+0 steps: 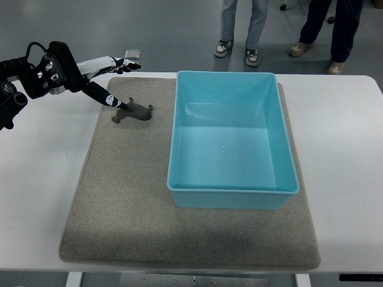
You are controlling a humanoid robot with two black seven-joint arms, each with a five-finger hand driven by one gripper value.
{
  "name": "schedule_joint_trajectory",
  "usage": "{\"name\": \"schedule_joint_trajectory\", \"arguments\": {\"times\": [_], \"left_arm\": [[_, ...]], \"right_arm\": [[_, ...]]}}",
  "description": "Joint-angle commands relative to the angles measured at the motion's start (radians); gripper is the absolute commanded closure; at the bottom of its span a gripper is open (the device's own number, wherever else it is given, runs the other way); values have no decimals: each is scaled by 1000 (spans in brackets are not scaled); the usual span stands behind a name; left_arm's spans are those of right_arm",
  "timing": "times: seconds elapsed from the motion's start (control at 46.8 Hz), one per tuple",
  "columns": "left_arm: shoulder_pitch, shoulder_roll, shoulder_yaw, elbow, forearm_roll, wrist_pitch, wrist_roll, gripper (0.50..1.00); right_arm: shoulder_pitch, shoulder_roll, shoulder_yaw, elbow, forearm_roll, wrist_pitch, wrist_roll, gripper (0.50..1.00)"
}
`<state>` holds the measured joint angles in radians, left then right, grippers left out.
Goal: Place brown hippo in blue box with left hand
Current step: 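Reach the left hand forward over the brown hippo, then lower the left hand onto the brown hippo and close fingers around it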
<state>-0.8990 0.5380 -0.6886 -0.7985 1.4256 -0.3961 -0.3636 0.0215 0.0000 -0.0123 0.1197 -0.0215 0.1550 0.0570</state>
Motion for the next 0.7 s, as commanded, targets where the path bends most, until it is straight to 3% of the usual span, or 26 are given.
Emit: {"name": "schedule_joint_trajectory", "arguments": {"times": [0.0,0.256,0.534,0.683], "left_arm": [[2,0,20,7,10,26,0,566],[-3,-1,196,9,12,191,-2,564],[-6,-9,208,9,13,201,-8,570],[-6,-10,208,10,16,204,-8,609]], "right_arm": [[0,0,0,0,0,0,0,564],[0,0,0,0,0,0,0,564],[0,0,0,0,0,0,1,564],[0,0,0,0,0,0,0,564]]}}
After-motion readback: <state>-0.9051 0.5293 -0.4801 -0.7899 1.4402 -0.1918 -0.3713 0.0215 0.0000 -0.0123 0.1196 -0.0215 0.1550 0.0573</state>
